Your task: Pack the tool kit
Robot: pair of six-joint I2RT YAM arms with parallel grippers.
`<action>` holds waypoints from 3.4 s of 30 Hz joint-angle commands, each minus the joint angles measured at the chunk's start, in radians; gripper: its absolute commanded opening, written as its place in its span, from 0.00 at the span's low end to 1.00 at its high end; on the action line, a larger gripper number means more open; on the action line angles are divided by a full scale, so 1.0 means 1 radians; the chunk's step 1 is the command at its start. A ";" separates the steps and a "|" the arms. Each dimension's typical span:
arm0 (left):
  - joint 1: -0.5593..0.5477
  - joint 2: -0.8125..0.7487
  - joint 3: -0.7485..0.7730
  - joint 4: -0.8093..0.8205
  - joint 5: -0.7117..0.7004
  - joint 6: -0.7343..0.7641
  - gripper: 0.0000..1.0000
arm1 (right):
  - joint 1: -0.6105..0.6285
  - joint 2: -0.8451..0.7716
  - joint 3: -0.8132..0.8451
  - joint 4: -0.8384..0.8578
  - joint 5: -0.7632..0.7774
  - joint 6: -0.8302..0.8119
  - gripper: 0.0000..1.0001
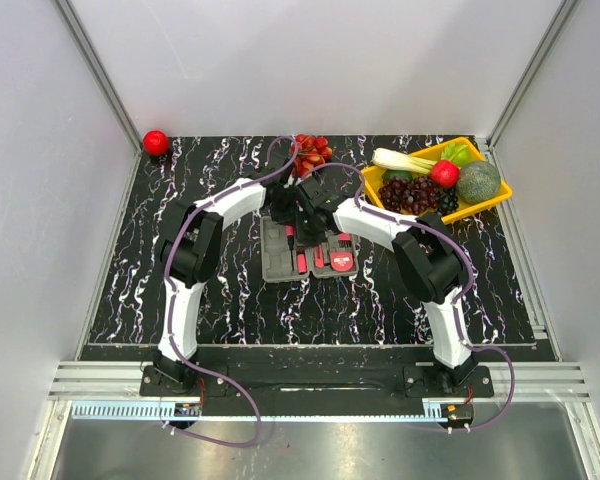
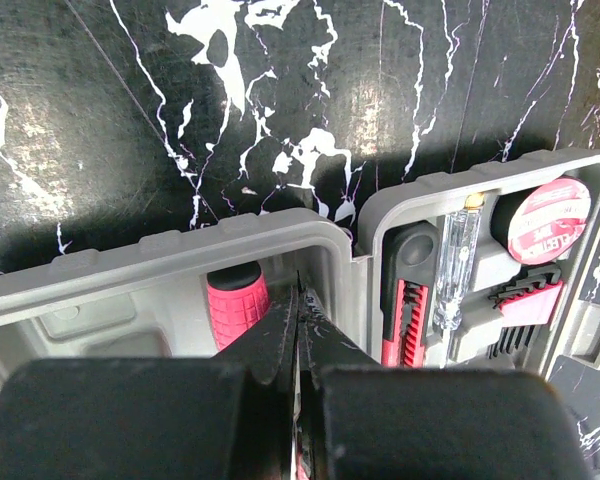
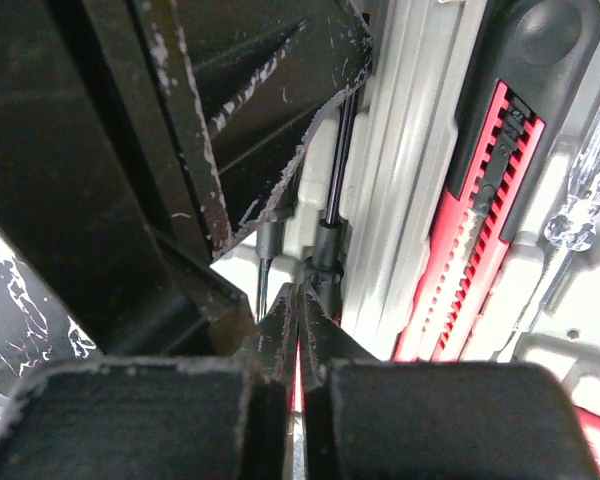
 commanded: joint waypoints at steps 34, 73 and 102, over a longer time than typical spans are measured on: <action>0.430 -0.838 -0.544 -0.165 -0.376 0.088 0.89 | -0.012 -0.329 -0.172 0.135 0.203 0.103 0.32; 0.631 -0.579 -0.692 -0.078 -0.140 0.014 0.42 | -0.135 -0.210 -0.117 0.086 0.085 0.139 0.46; 0.300 -0.535 -0.320 -0.129 0.052 -0.055 0.00 | -0.161 -0.214 -0.145 0.104 0.031 0.151 0.45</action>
